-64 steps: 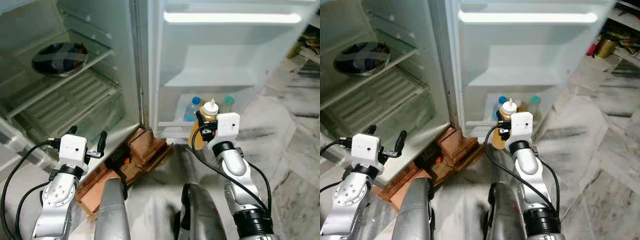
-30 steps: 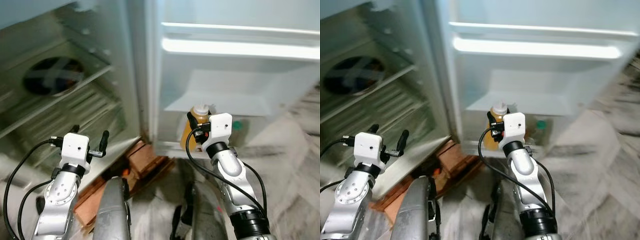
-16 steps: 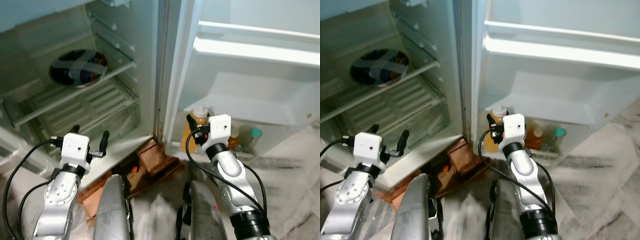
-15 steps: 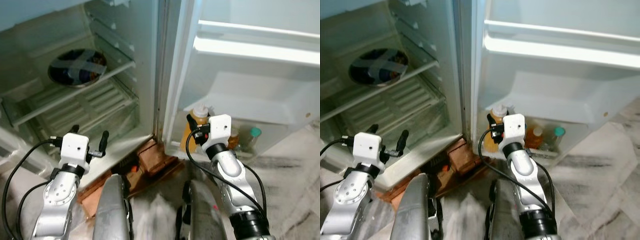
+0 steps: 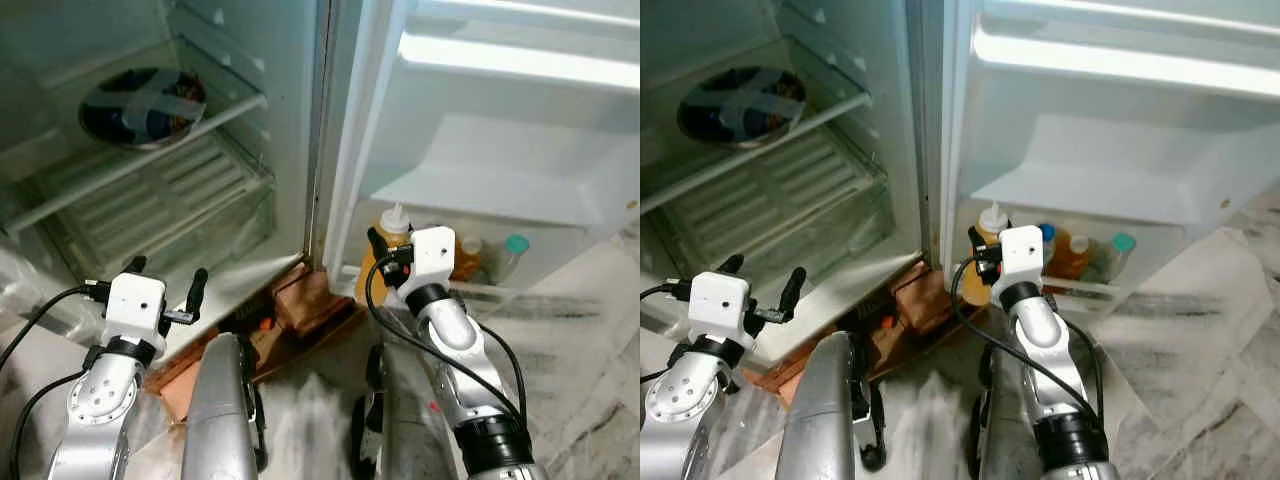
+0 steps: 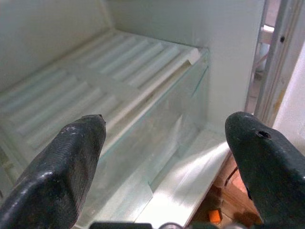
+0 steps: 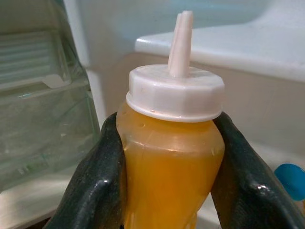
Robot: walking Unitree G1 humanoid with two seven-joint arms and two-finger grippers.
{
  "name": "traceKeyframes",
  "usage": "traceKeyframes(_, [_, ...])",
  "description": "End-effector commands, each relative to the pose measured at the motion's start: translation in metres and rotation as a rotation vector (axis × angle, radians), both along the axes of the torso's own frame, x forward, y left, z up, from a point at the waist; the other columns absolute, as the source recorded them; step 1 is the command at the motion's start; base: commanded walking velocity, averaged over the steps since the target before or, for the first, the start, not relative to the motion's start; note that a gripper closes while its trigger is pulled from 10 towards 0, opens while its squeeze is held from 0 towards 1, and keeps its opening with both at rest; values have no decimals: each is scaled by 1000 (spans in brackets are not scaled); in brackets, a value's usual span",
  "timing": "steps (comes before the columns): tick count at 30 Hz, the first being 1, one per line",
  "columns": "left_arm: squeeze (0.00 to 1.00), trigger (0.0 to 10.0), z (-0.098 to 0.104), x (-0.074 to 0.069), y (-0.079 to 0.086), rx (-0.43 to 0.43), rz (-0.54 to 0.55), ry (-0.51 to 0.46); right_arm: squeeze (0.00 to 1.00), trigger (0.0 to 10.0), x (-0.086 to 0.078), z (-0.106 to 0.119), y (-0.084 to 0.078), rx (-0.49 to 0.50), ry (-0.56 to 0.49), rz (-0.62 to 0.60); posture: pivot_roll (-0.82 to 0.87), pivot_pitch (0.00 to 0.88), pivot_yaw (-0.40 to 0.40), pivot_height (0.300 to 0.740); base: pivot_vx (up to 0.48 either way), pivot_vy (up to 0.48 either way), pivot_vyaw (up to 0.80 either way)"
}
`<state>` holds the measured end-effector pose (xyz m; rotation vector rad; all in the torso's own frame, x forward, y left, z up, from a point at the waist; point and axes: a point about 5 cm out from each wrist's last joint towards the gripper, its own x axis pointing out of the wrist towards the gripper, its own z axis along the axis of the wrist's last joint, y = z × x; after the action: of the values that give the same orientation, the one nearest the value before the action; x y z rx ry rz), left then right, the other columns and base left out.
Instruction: Restocking fridge
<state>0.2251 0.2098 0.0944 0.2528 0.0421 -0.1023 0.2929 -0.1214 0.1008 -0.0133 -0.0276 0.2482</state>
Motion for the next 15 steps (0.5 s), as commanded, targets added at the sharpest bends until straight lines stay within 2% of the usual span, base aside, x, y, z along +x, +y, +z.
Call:
traceKeyframes(1, [0,10000,0,-4,0,7,-3,13,0,10000,1,-4,-6,-10,8,-25,141,228,-40,531,0,0,0])
traceKeyframes(3, [0,10000,2,-4,1,7,-2,12,0,10000,5,-1,-6,-15,-6,-27,144,231,-40,516,0,0,0])
traceKeyframes(7, [0,10000,5,-6,3,5,9,7,0,10000,13,6,-5,-38,-41,-25,151,244,-34,516,0,0,0])
traceKeyframes(11, [0,10000,2,-16,5,-34,43,43,0,10000,27,17,-4,-88,-91,-33,169,258,-35,516,0,0,0])
traceKeyframes(15, [0,10000,2,-23,11,-16,46,57,0,10000,43,29,-5,-121,-143,-76,183,278,-32,516,0,0,0])
